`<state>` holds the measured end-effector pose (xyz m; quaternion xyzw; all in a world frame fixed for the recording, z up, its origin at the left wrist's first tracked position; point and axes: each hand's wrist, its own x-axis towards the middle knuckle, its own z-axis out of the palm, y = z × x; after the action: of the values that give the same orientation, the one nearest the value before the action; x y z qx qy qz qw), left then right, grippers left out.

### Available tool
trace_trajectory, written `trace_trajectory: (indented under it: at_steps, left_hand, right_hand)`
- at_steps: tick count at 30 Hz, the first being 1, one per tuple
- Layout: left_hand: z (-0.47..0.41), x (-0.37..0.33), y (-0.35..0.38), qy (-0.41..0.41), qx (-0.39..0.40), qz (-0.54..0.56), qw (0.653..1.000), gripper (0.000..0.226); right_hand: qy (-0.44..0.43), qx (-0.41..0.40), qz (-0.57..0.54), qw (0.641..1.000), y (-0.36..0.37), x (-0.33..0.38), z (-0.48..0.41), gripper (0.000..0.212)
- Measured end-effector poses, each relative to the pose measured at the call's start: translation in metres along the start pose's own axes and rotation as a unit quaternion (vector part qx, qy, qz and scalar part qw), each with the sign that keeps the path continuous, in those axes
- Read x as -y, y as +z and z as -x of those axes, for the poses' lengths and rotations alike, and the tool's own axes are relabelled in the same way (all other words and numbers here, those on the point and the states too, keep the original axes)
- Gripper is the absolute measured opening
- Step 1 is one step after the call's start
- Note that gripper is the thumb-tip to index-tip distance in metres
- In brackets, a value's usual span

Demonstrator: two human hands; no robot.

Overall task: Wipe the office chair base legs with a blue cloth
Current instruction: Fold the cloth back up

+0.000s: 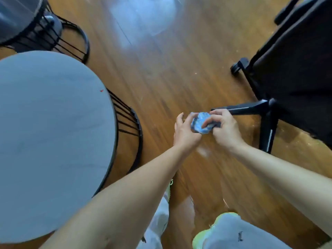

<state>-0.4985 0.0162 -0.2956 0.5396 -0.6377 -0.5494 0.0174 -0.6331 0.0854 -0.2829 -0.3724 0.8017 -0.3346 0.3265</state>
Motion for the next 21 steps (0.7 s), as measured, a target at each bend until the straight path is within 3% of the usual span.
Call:
trace_trajectory:
  at_steps: [4, 10, 14, 18, 21]
  left_hand:
    - [0.059, -0.028, -0.077, -0.004, -0.069, 0.030, 0.997, 0.052]
    - [0.129, -0.024, -0.190, -0.077, -0.120, 0.165, 0.976, 0.058]
    - [0.173, 0.026, -0.248, -0.125, -0.178, 0.208, 0.954, 0.049]
    - [0.200, 0.093, -0.286, -0.161, -0.192, 0.243, 0.937, 0.028]
    - [0.209, 0.136, -0.303, -0.197, -0.266, 0.206, 0.921, 0.034]
  right_hand:
    - [-0.007, 0.121, -0.038, 0.992, 0.007, 0.098, 0.021, 0.039]
    - [-0.025, 0.224, -0.076, 0.971, 0.053, 0.222, 0.046, 0.012]
    - [-0.031, 0.267, -0.053, 0.962, 0.114, 0.268, 0.056, 0.051]
    - [0.019, 0.305, -0.030, 0.952, 0.188, 0.293, 0.068, 0.054]
    - [0.015, 0.330, -0.005, 0.944, 0.244, 0.305, 0.082, 0.049]
